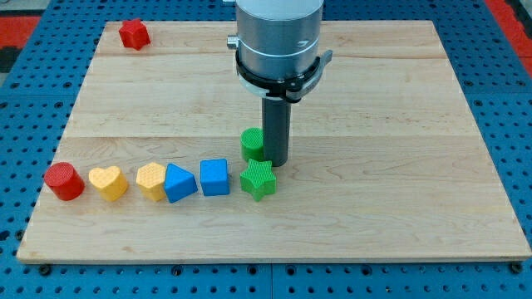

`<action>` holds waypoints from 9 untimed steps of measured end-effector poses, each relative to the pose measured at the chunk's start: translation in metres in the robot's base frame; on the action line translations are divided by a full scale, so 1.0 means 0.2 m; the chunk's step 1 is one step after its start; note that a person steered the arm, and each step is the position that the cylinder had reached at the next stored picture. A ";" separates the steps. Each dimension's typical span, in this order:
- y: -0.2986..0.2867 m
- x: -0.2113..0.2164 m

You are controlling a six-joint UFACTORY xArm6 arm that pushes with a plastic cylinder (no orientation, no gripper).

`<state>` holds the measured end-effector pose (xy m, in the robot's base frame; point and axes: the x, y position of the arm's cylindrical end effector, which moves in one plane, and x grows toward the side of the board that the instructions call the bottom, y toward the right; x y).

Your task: Put the green circle diagonally top left to the green star

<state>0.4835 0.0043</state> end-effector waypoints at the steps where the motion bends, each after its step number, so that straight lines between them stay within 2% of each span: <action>1: -0.24 -0.31; 2: -0.74 -0.49; 3: -0.75 -0.38; 4: -1.07 -0.42; 5: -1.17 -0.55; 6: -1.21 -0.40; 7: -1.49 -0.46; 8: -1.24 -0.72; 9: -1.11 -0.65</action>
<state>0.3539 -0.2186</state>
